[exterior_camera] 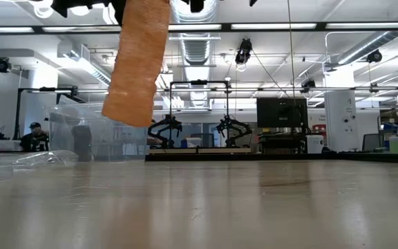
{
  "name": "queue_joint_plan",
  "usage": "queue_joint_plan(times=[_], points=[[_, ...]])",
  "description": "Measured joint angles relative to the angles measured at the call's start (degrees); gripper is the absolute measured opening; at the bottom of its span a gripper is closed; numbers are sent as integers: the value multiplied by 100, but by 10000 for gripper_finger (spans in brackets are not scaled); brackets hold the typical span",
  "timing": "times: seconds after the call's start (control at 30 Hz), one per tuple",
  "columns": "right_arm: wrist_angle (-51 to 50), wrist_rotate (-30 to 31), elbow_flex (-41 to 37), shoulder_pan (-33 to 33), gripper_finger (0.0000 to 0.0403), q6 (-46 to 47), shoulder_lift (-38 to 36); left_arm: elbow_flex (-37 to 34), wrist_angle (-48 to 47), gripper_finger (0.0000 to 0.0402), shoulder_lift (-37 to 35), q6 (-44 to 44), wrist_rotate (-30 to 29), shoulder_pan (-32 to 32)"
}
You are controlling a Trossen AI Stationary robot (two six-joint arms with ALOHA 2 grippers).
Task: Roll bandage
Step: Roll the orange bandage
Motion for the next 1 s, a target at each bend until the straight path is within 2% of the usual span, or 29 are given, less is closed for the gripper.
queue_joint_plan(times=[0.13,0.23,0.33,0.47,0.87,1.0], points=[[19,-94,4,23,191,1589,-2,0,-93,52,-107,386,-62,1],[-98,-143,4,19,245,2682,-46,-2,-452,57,-244,927,-481,-7],[-186,-111,-4,13,296,3302,-100,-2,-802,55,-376,1586,-1043,-5],[-297,110,85,8,339,3680,-86,-2,-851,53,-406,1948,-1201,-2],[-494,132,381,-290,348,4265,45,-44,-877,56,-498,2821,-1177,-154],[-657,-112,576,-310,338,4222,304,-46,-883,60,-479,2851,-1173,-212]])
